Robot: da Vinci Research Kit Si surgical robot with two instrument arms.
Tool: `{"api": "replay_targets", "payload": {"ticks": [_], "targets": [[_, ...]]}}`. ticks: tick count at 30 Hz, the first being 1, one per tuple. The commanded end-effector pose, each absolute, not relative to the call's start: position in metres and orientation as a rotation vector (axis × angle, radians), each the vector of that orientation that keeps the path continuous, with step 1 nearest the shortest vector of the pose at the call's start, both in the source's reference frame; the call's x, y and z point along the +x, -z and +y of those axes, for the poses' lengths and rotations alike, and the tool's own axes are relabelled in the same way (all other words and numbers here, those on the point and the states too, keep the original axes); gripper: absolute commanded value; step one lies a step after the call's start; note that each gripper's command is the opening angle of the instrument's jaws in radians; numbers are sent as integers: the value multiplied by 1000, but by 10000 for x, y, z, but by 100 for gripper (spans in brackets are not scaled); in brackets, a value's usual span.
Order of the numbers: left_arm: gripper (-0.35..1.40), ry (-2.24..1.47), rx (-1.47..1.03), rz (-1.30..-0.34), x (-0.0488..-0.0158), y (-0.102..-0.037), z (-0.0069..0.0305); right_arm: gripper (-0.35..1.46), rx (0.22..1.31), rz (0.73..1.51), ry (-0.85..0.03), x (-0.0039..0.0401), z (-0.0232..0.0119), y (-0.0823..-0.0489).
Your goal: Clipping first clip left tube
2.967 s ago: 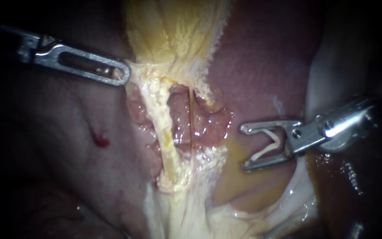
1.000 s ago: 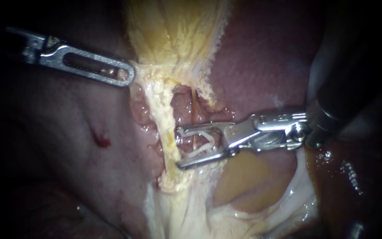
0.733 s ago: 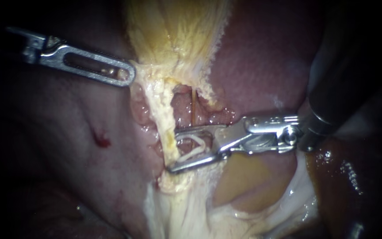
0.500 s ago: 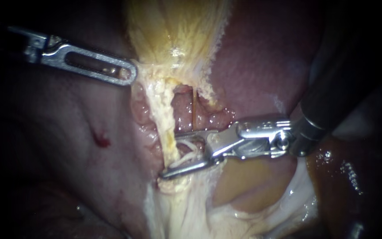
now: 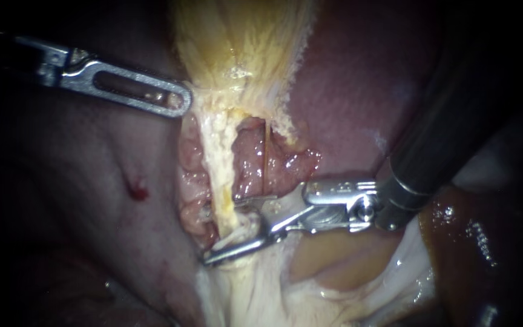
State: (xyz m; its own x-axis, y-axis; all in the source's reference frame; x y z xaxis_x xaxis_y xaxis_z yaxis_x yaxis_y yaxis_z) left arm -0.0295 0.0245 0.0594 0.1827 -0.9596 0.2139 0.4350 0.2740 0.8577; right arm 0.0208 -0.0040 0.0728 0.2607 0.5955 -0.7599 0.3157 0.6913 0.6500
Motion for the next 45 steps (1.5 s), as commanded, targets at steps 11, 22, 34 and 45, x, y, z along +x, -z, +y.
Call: {"api": "replay_targets", "payload": {"ticks": [11,22,34,45], "targets": [[-35,1122,743,-881,-295,-595,246,49,860,1383,-228,207,-40,-727],[-35,1116,741,-883,-294,-596,246,49,885,1386,-202,203,-46,-710],[-35,1114,742,-883,-290,-599,248,49,912,1389,-204,191,-43,-674],[-35,1114,742,-883,-291,-599,248,43,918,1391,-195,193,-43,-670]]}}
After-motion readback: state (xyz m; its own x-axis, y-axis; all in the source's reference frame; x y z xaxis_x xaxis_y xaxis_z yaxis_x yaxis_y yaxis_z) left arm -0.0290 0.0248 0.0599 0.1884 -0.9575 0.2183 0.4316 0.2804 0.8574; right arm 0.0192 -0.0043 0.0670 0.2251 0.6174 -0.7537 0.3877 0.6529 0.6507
